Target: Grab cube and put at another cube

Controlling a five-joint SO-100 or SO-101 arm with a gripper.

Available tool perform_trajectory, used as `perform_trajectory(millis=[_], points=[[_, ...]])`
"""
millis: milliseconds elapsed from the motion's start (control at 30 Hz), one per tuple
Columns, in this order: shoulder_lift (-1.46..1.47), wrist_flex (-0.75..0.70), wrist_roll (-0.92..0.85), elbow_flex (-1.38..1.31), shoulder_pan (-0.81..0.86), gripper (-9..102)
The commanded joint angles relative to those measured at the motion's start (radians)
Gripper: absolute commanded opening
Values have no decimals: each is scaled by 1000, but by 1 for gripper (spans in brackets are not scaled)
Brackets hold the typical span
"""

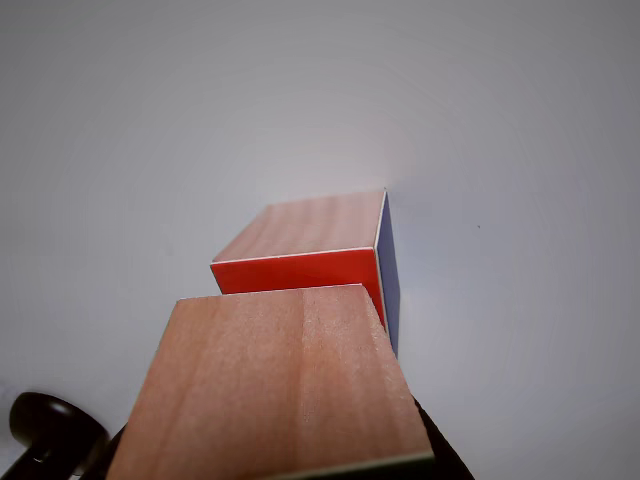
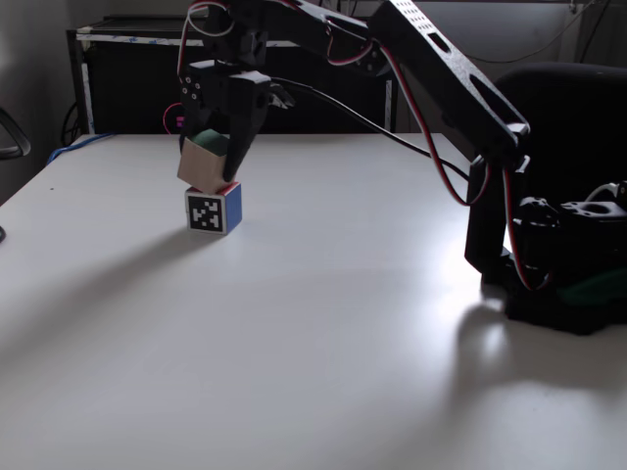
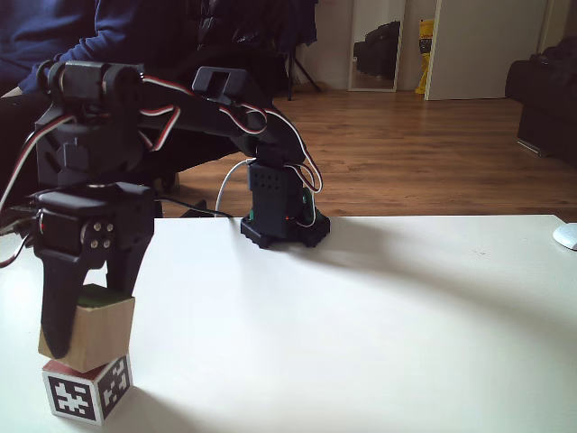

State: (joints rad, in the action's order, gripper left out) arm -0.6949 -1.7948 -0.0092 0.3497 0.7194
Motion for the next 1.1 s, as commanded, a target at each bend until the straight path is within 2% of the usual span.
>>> perform_trajectory(millis=[0, 267, 1067], points=[[-31, -14, 5, 37, -21, 18], [-109, -14, -2, 123, -17, 26], [-192, -14, 8, 127, 5, 46]])
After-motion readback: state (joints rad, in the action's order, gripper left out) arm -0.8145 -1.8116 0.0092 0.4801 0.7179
